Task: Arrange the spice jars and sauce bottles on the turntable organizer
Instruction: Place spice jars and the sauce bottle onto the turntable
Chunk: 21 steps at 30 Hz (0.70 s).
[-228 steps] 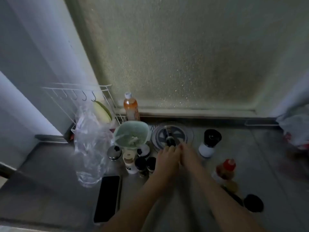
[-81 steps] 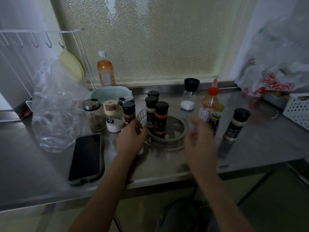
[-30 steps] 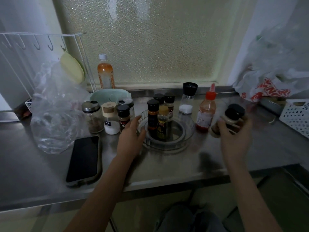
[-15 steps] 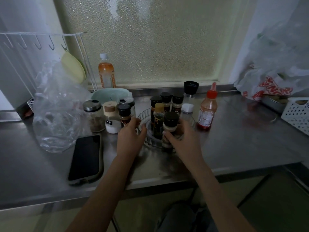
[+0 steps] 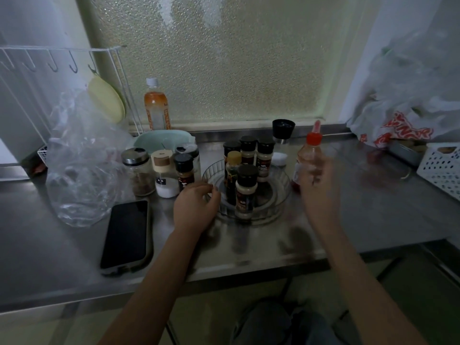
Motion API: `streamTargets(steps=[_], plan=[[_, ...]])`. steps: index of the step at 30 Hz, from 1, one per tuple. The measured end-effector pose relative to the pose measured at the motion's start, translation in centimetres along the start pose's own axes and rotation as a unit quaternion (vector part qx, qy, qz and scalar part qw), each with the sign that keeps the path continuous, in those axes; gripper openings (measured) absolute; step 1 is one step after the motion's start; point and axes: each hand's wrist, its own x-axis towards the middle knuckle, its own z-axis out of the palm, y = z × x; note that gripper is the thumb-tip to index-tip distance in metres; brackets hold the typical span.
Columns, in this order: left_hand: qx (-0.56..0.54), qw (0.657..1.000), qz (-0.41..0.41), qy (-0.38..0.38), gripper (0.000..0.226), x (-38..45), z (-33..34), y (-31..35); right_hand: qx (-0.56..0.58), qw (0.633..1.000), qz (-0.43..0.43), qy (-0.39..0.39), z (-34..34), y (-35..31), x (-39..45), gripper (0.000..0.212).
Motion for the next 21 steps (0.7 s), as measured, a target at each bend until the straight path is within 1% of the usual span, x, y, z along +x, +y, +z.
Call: streamTargets(steps=[1, 2, 3, 4, 5, 6, 8, 11, 12, 14, 16, 17, 18, 19, 21], plan=[[-0.015, 1.0, -0.007, -0.002, 0.016, 0.1, 0.0, -0.1, -0.025, 0.999, 0.021, 0.03, -0.4, 0.9, 1.8, 0.036], [-0.028, 1.0, -0.015, -0.002, 0.015, 0.2, 0.1, -0.2, -0.061, 0.996, 0.053, 0.029, -0.6, 2.0, 3.5, 0.053], [-0.038, 0.999, -0.023, -0.003, 0.019, 0.3, 0.2, -0.3, -0.094, 0.991, 0.092, 0.008, -0.7, 3.1, 5.1, 0.068], [-0.044, 0.998, -0.032, -0.011, 0.025, 0.3, 0.4, -0.4, -0.111, 0.986, 0.126, -0.019, -0.5, 3.9, 6.4, 0.08], [-0.046, 0.998, -0.038, -0.024, 0.03, 0.4, 0.5, -0.5, -0.109, 0.982, 0.149, -0.045, -0.2, 4.6, 7.3, 0.084], [-0.053, 0.997, -0.039, -0.039, 0.035, 0.5, 0.5, -0.6, -0.092, 0.98, 0.164, -0.067, 0.1, 5.0, 7.8, 0.084], [-0.089, 0.994, -0.03, -0.062, 0.042, 0.5, 0.5, -0.7, -0.05, 0.98, 0.167, -0.097, 0.9, 5.6, 8.3, 0.071], [-0.144, 0.984, -0.041, -0.096, 0.052, 0.4, 0.3, -0.7, -0.034, 0.983, 0.152, -0.092, 1.3, 5.8, 8.0, 0.055], [-0.155, 0.982, -0.04, -0.104, 0.052, 0.3, 0.3, -0.7, -0.042, 0.986, 0.145, -0.075, 1.3, 5.5, 7.6, 0.054], [-0.165, 0.979, -0.032, -0.113, 0.052, 0.3, 0.3, -0.9, -0.044, 0.991, 0.126, 0.0, 0.6, 4.5, 6.4, 0.053], [-0.159, 0.979, -0.023, -0.123, 0.055, 0.4, 0.4, -0.9, 0.009, 0.991, 0.101, 0.088, -0.1, 3.0, 5.0, 0.054], [-0.153, 0.98, -0.009, -0.124, 0.055, 0.5, 0.4, -0.9, 0.033, 0.99, 0.081, 0.108, -0.4, 2.1, 4.3, 0.054], [-0.145, 0.982, 0.005, -0.123, 0.054, 0.5, 0.4, -0.8, 0.05, 0.991, 0.062, 0.104, -0.4, 1.2, 3.5, 0.052], [-0.136, 0.983, 0.016, -0.12, 0.053, 0.5, 0.4, -0.8, 0.06, 0.994, 0.05, 0.083, -0.3, 0.4, 2.7, 0.049], [-0.113, 0.987, 0.024, -0.114, 0.053, 0.4, 0.4, -0.7, 0.059, 0.997, 0.037, 0.017, 0.6, -1.0, 0.9, 0.042]])
